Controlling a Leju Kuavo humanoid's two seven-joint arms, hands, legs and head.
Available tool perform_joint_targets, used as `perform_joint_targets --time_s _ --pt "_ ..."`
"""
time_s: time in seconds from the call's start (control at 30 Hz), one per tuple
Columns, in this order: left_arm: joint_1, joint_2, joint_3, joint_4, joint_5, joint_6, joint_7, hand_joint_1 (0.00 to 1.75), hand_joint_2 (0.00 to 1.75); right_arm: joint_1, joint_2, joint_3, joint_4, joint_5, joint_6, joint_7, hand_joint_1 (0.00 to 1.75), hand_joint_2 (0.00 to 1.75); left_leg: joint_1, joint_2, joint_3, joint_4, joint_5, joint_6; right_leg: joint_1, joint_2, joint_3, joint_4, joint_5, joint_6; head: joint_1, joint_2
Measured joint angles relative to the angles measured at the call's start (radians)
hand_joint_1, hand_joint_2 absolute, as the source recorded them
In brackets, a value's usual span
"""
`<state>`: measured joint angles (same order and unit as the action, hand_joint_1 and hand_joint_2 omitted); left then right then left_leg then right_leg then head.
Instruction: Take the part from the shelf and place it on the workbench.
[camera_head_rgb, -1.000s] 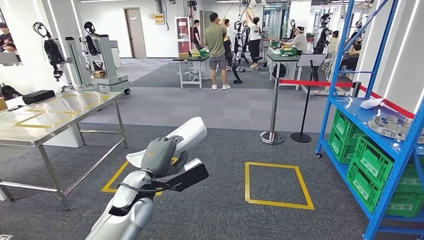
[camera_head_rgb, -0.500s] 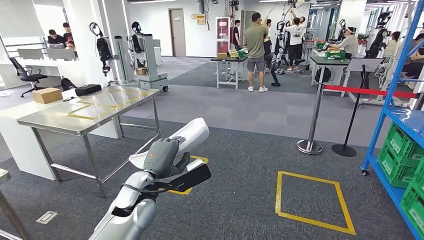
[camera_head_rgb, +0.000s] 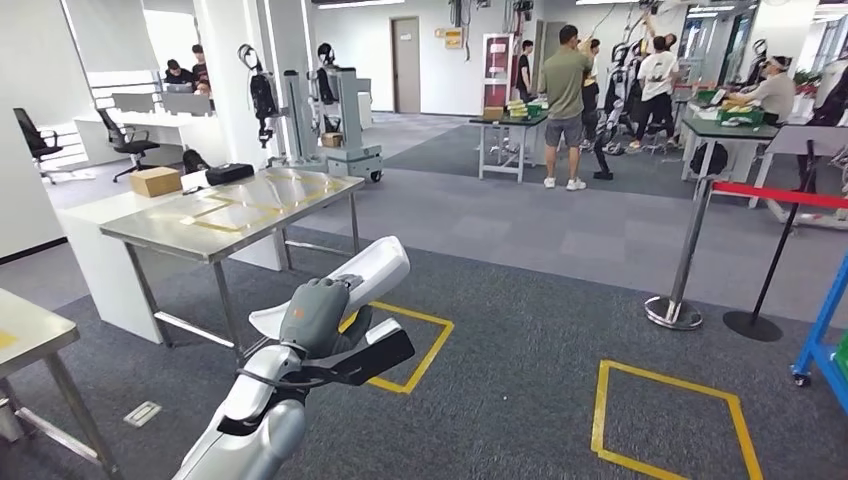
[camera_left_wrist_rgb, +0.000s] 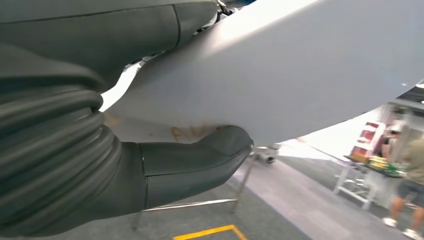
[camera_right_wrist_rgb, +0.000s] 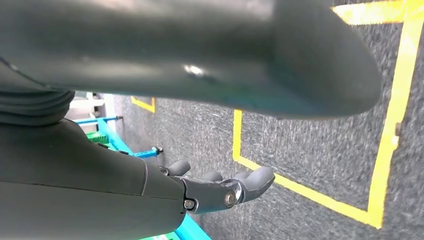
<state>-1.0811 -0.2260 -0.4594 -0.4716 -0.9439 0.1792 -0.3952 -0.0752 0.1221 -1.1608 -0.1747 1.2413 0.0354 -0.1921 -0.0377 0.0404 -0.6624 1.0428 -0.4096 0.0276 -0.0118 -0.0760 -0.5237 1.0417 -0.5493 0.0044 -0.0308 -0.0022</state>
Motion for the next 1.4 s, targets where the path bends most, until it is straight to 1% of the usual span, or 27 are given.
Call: perform_joint_targets --time_s 0.03,0.1,0.13,0.2,0.23,0.27,0.3,0.37,0.4,0.47,0.53,0.6,0.67,0.73,0.77,0.8,0.83,0.9,0.97,1.0,1.07,1.13,1.2,1.27,1.3,1.33,1.4 --pt "0.000 0.000 0.001 -0.001 0.000 0.000 0.000 1.75 1.75 -0.002 0.000 0.000 0.000 0.000 0.000 0.003 0.00 0.00 0.002 -0.010 0.005 -0.006 0.000 0.002 -0.002 -0.005 0.005 -0.002 -0.005 0.005 0.001 0.000" --pt "-0.004 -0.002 0.004 -0.003 0.001 -0.002 0.000 1.75 1.75 -0.006 0.001 0.000 0.000 0.000 0.000 0.011 0.00 0.00 0.009 -0.029 0.019 -0.021 0.000 0.009 -0.005 0.017 -0.005 0.029 -0.024 0.014 0.001 0.000" --pt "-0.006 -0.005 0.004 -0.004 0.001 -0.002 -0.001 1.75 1.75 -0.006 0.000 0.000 0.000 0.000 0.000 0.013 0.00 0.00 0.014 -0.038 0.026 -0.027 0.000 0.012 -0.007 0.038 -0.029 0.075 -0.043 0.018 0.002 0.000" --pt "-0.007 -0.012 0.005 -0.004 0.001 -0.005 0.002 1.75 1.75 -0.006 -0.002 0.000 0.000 0.000 0.000 0.012 0.00 0.00 0.016 -0.058 0.031 -0.027 -0.006 0.017 -0.008 0.065 -0.113 0.209 -0.084 0.025 0.004 0.000" --pt "-0.005 -0.014 0.005 -0.003 0.000 -0.007 0.005 1.75 1.75 -0.005 -0.004 0.000 0.000 0.000 0.000 0.012 0.00 0.00 0.017 -0.069 0.032 -0.025 -0.009 0.018 -0.009 0.069 -0.153 0.260 -0.090 0.029 0.005 0.000" --pt "-0.003 -0.015 0.005 -0.003 0.000 -0.008 0.010 1.75 1.75 -0.004 -0.004 0.000 0.000 0.000 0.001 0.011 0.00 0.00 0.019 -0.081 0.034 -0.023 -0.013 0.016 -0.010 0.070 -0.180 0.277 -0.075 0.031 0.005 0.000" --pt "-0.001 -0.016 0.005 -0.003 -0.001 -0.009 0.013 1.75 1.75 -0.004 -0.004 0.000 0.000 0.000 0.001 0.011 0.00 0.00 0.021 -0.094 0.036 -0.018 -0.018 0.012 -0.012 0.071 -0.187 0.256 -0.042 0.034 0.006 0.000" --pt "-0.002 -0.019 0.005 -0.004 -0.002 -0.009 0.016 1.75 1.75 -0.002 -0.005 0.000 0.000 0.000 0.002 0.011 0.00 0.00 0.029 -0.117 0.039 -0.005 -0.030 0.001 -0.020 0.093 -0.152 0.133 0.045 0.042 0.005 0.000" --pt "-0.002 -0.021 0.005 -0.004 -0.002 -0.009 0.016 1.75 1.75 -0.002 -0.005 0.000 0.000 0.000 0.002 0.009 0.00 0.00 0.031 -0.129 0.037 0.004 -0.037 -0.006 -0.024 0.112 -0.129 0.076 0.069 0.044 0.005 0.000" --pt "-0.003 -0.024 0.005 -0.004 -0.002 -0.009 0.017 1.75 1.75 -0.001 -0.005 0.001 0.001 0.000 0.003 0.000 0.00 0.00 0.032 -0.151 0.030 0.012 -0.042 -0.019 -0.025 0.135 -0.106 0.024 0.078 0.039 0.004 0.000" --pt "-0.002 -0.022 0.005 -0.004 -0.003 -0.009 0.018 1.75 1.75 -0.003 -0.004 0.001 0.001 0.000 0.004 -0.007 0.00 0.00 0.033 -0.165 0.026 0.008 -0.040 -0.031 -0.023 0.120 -0.101 0.019 0.077 0.023 0.004 0.000" --pt "-0.003 -0.018 0.006 -0.005 -0.003 -0.009 0.018 1.75 1.75 -0.004 -0.003 0.001 0.001 0.000 0.004 -0.007 0.00 0.00 0.031 -0.131 0.012 0.032 -0.055 -0.041 -0.023 0.101 -0.094 0.014 0.077 0.007 0.002 0.000" --pt "-0.004 -0.016 0.006 -0.005 -0.003 -0.009 0.018 1.75 1.75 -0.002 -0.003 0.001 0.001 0.000 0.004 -0.007 0.00 0.00 0.029 -0.073 -0.037 0.130 -0.102 -0.048 -0.021 0.081 -0.088 0.010 0.074 -0.004 0.000 0.000" --pt "-0.002 -0.016 0.006 -0.004 -0.004 -0.009 0.018 1.75 1.75 0.000 -0.003 0.001 0.001 0.000 0.004 -0.007 0.00 0.00 0.032 -0.051 -0.101 0.250 -0.145 -0.051 -0.018 0.058 -0.084 0.010 0.070 -0.010 0.000 0.000" --pt "-0.001 -0.016 0.006 -0.003 -0.005 -0.009 0.018 1.75 1.75 0.001 -0.003 0.001 0.001 0.001 0.004 -0.007 0.00 0.00 0.032 -0.048 -0.116 0.276 -0.145 -0.050 -0.017 0.047 -0.082 0.010 0.068 -0.011 0.000 0.000" --pt "0.000 -0.016 0.006 -0.002 -0.006 -0.009 0.020 1.75 1.75 0.000 -0.003 0.001 0.001 0.002 0.004 -0.007 0.00 0.00 0.032 -0.046 -0.114 0.267 -0.129 -0.047 -0.015 0.037 -0.079 0.010 0.065 -0.012 0.000 0.000" --pt "0.000 -0.015 0.006 -0.002 -0.007 -0.009 0.022 1.75 1.75 0.000 -0.003 0.001 0.001 0.003 0.004 -0.007 0.00 0.00 0.030 -0.040 -0.088 0.215 -0.095 -0.042 -0.013 0.026 -0.073 0.010 0.061 -0.011 0.000 0.000" --pt "-0.002 -0.015 0.006 -0.003 -0.009 -0.009 0.025 1.75 1.75 0.001 -0.002 0.001 0.001 0.005 0.004 -0.007 0.00 0.00 0.018 0.004 -0.017 0.078 -0.040 -0.023 -0.009 0.006 -0.062 0.009 0.053 -0.008 0.000 0.000" --pt "-0.005 -0.017 0.006 -0.004 -0.012 -0.008 0.026 1.75 1.75 0.000 -0.002 0.002 0.001 0.007 0.004 -0.008 0.00 0.00 0.004 0.038 0.021 0.005 -0.026 -0.008 -0.004 -0.015 -0.054 0.007 0.047 0.000 0.001 0.000" --pt "-0.006 -0.017 0.006 -0.004 -0.014 -0.008 0.027 1.75 1.75 0.000 -0.001 0.003 0.001 0.008 0.004 -0.009 0.00 0.00 0.000 0.035 0.024 0.001 -0.029 -0.005 -0.002 -0.028 -0.050 0.005 0.045 0.005 0.001 0.000" --pt "-0.006 -0.015 0.006 -0.005 -0.016 -0.008 0.028 1.75 1.75 -0.002 -0.001 0.005 0.001 0.009 0.004 -0.007 0.00 0.00 0.004 0.006 0.030 -0.011 -0.024 0.002 -0.003 -0.038 -0.041 0.004 0.038 0.015 0.002 0.000" --pt "-0.009 -0.016 0.007 -0.006 -0.018 -0.007 0.030 1.75 1.75 -0.003 -0.001 0.006 0.001 0.009 0.004 -0.001 0.00 0.00 0.013 -0.020 0.039 -0.023 -0.018 0.011 -0.007 0.009 -0.060 0.051 0.010 0.026 0.002 0.000" --pt "-0.008 -0.021 0.008 -0.005 -0.020 -0.007 0.030 1.75 1.75 -0.002 -0.003 0.007 0.000 0.009 0.004 0.002 0.00 0.00 0.018 -0.045 0.041 -0.025 -0.017 0.016 -0.010 0.060 -0.125 0.170 -0.038 0.034 0.003 0.000" --pt "-0.002 -0.022 0.008 -0.002 -0.021 -0.007 0.031 1.75 1.75 0.000 -0.005 0.007 0.000 0.009 0.004 0.003 0.00 0.00 0.018 -0.074 0.041 -0.023 -0.018 0.017 -0.010 0.069 -0.190 0.266 -0.056 0.038 0.003 0.000" --pt "0.001 -0.022 0.008 0.000 -0.021 -0.007 0.033 1.75 1.75 0.001 -0.005 0.007 0.001 0.009 0.004 0.004 0.00 0.00 0.019 -0.090 0.041 -0.020 -0.020 0.017 -0.011 0.070 -0.199 0.263 -0.037 0.038 0.003 0.000" --pt "0.002 -0.022 0.008 0.001 -0.021 -0.008 0.035 1.75 1.75 0.001 -0.006 0.007 0.001 0.009 0.004 0.004 0.00 0.00 0.020 -0.104 0.041 -0.016 -0.022 0.014 -0.012 0.073 -0.189 0.222 -0.001 0.039 0.003 0.000" --pt "0.002 -0.023 0.008 0.002 -0.021 -0.008 0.038 1.75 1.75 0.001 -0.006 0.007 0.001 0.009 0.006 0.004 0.00 0.00 0.022 -0.131 0.039 -0.007 -0.027 0.006 -0.018 0.109 -0.137 0.089 0.067 0.039 0.003 0.000"
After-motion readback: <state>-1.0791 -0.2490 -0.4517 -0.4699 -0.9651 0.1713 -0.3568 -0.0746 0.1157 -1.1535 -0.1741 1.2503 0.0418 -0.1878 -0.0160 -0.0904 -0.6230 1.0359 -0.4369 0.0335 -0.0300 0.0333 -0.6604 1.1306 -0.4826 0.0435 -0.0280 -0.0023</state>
